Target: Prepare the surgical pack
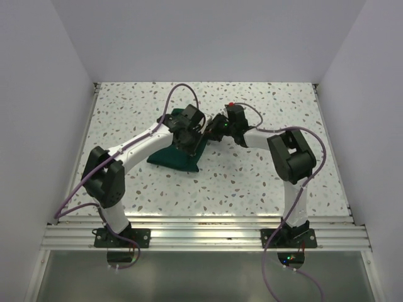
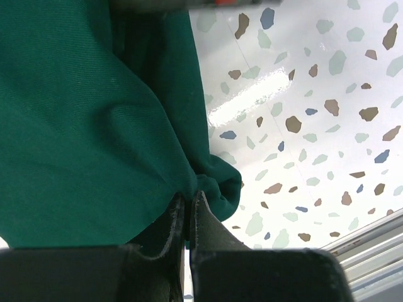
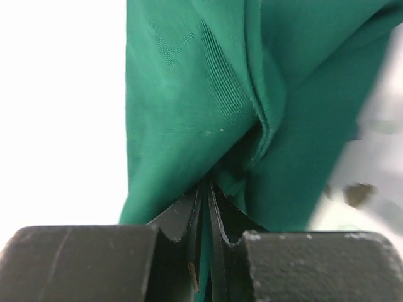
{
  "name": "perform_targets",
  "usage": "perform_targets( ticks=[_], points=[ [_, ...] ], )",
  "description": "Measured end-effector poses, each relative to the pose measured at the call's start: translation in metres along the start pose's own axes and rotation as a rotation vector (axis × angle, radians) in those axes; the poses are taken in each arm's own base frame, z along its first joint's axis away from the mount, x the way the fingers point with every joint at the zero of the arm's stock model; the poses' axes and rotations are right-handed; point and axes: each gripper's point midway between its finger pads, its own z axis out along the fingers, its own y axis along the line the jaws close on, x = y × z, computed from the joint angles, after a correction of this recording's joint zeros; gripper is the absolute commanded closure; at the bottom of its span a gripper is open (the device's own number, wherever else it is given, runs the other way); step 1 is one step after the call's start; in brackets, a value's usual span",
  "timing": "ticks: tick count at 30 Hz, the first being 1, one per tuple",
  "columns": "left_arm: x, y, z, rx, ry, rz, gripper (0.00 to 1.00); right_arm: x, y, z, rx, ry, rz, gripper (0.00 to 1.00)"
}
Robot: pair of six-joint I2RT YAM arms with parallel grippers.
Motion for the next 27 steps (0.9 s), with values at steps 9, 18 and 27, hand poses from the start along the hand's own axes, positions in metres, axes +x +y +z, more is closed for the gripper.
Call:
perform_targets(
  ticks=[9, 18, 27],
  points=[
    [0.001, -0.002, 0.002, 0.014, -0.002, 0.003, 1.0, -0.017, 0.003, -0.01, 0.004, -0.026, -0.03, 0.93],
    [0.005, -0.004, 0.01, 0.029, -0.003, 0.004, 1.0, -0.032, -0.008, 0.022, -0.048, -0.048, 0.016, 0.98],
    [0.006, -0.009, 0.013, 0.062, -0.01, 0.006, 0.55, -0.048, -0.015, 0.015, -0.004, -0.015, 0.046, 0.96]
  ],
)
